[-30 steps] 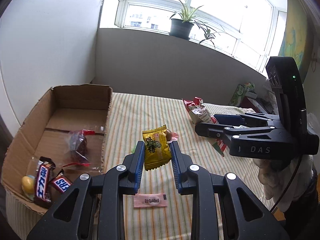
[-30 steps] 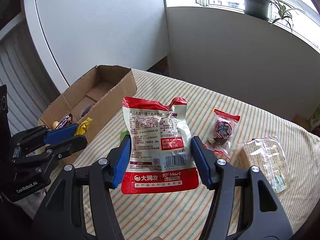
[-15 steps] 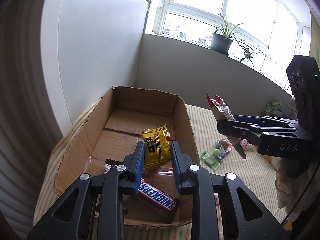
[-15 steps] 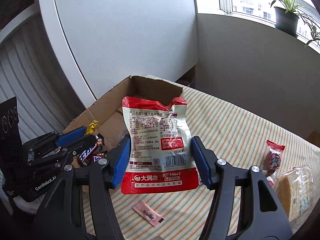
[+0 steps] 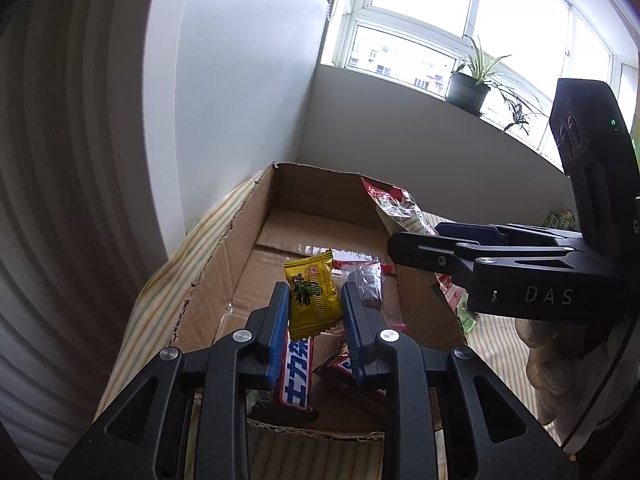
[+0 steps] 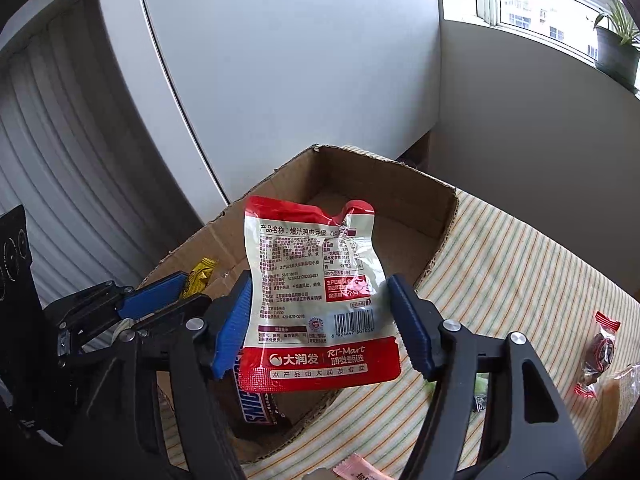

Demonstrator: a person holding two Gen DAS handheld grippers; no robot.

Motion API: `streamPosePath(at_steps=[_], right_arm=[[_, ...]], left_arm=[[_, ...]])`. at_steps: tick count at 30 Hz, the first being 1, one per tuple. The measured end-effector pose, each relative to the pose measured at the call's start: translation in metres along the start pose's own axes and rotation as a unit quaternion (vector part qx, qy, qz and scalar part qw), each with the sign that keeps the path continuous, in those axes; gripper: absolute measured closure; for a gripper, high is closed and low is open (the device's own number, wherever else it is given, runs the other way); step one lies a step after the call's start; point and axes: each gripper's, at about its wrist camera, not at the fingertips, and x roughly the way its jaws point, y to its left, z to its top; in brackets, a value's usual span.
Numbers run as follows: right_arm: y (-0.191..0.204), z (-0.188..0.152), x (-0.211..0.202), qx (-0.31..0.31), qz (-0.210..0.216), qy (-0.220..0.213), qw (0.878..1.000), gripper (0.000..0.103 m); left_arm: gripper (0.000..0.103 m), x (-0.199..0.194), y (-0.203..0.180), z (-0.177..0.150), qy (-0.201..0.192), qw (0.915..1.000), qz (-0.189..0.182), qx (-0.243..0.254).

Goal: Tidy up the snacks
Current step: 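Carry the pouch and yellow packet over the box and open both tools, then move the right tool back over the bread loaf in its clear bag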

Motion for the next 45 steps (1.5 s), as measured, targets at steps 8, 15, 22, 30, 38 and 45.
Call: streamPosePath(at_steps=[8,15,22,30,38,45], right_arm=[[0.000,0.000,-0.004,0.007,0.000,-0.011,1.000,0.025],[-0.006,-0.005,-0.020,0.015,-0.001,-0.024,1.000,0.025],[-0.023,-0.015,-0.042,0.029,-0.010,-0.037,0.999,0.024],[-0.062,-0.034,-0.068,0.045,-0.038,-0.034,0.998,0.025],[-0.106,-0.054,-0.093,0.066,-0.065,-0.029,0.995,0.024],[-0.169,-0.079,-0.120,0.107,-0.132,-0.022,0.985,0.025]], left_arm=[[0.052,-0.004,0.007,0.002,-0.006,0.9999,0.003,-0.015],[0.052,-0.007,-0.001,0.004,-0.010,0.9998,-0.004,-0.015],[0.052,-0.007,-0.013,0.007,-0.018,0.9997,-0.013,-0.015],[0.052,-0.002,-0.052,0.007,-0.011,0.9990,-0.042,0.010],[0.052,0.009,-0.101,0.000,0.013,0.9958,-0.083,0.036],[0.052,0.023,-0.147,-0.011,0.047,0.9900,-0.120,0.058]])
